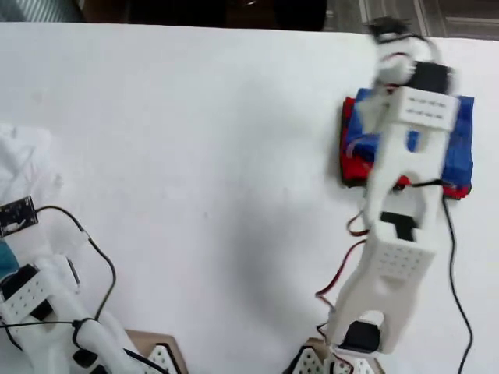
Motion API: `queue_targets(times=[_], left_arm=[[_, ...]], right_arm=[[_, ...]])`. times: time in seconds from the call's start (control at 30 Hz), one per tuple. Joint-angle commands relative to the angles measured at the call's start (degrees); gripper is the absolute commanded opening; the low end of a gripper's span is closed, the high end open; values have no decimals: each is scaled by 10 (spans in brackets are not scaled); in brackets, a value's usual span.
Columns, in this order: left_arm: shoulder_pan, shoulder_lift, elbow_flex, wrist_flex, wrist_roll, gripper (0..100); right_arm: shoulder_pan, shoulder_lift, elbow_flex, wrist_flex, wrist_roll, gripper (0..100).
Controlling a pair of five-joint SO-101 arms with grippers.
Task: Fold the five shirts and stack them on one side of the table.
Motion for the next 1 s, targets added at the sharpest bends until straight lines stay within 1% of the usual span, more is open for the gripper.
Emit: queue_targets(times=[0.0, 0.1, 0.27, 0.37, 0.43, 0.53, 0.7, 0.77, 0.83, 0.9, 0.97], left_arm=[[9, -11, -1, -9, 3, 27], [9, -11, -1, -9, 3, 27], [9, -11, -1, -9, 3, 27], [9, -11, -1, -9, 3, 27], [9, -11, -1, -9, 3, 27], [9, -11, -1, -9, 3, 27], [9, -11, -1, -9, 3, 27], [9, -11, 0, -9, 3, 27], [9, -11, 0, -9, 3, 27], [9, -11, 0, -9, 3, 27], [9, -11, 0, -9, 3, 27]], right_arm=[[-29, -47, 27, 15, -5, 20], [-22, -43, 79, 7, -4, 20], [35, -45, 164, -62, 0, 20], [59, -45, 207, -82, 2, 20], [68, -50, 234, -80, 24, 20], [90, -69, 252, -82, 46, 20], [126, -149, 249, -83, 49, 20], [124, -186, 250, -82, 49, 21], [105, -213, 250, -82, 49, 30], [78, -227, 251, -83, 45, 84], [45, -221, 252, -93, 50, 174]])
